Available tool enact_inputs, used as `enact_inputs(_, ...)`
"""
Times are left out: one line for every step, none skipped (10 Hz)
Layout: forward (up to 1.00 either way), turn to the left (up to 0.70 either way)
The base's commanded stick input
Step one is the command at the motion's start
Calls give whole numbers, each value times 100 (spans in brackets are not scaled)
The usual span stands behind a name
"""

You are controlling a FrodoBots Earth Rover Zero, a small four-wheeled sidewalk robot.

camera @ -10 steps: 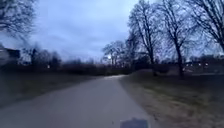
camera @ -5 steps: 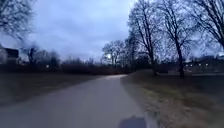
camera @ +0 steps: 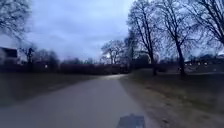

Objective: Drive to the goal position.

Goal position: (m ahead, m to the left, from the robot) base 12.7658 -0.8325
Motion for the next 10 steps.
enact_inputs(92, 0)
enact_inputs(100, 0)
enact_inputs(100, 0)
enact_inputs(100, 0)
enact_inputs(100, 0)
enact_inputs(100, 0)
enact_inputs(100, 0)
enact_inputs(100, 0)
enact_inputs(100, 13)
enact_inputs(100, 28)
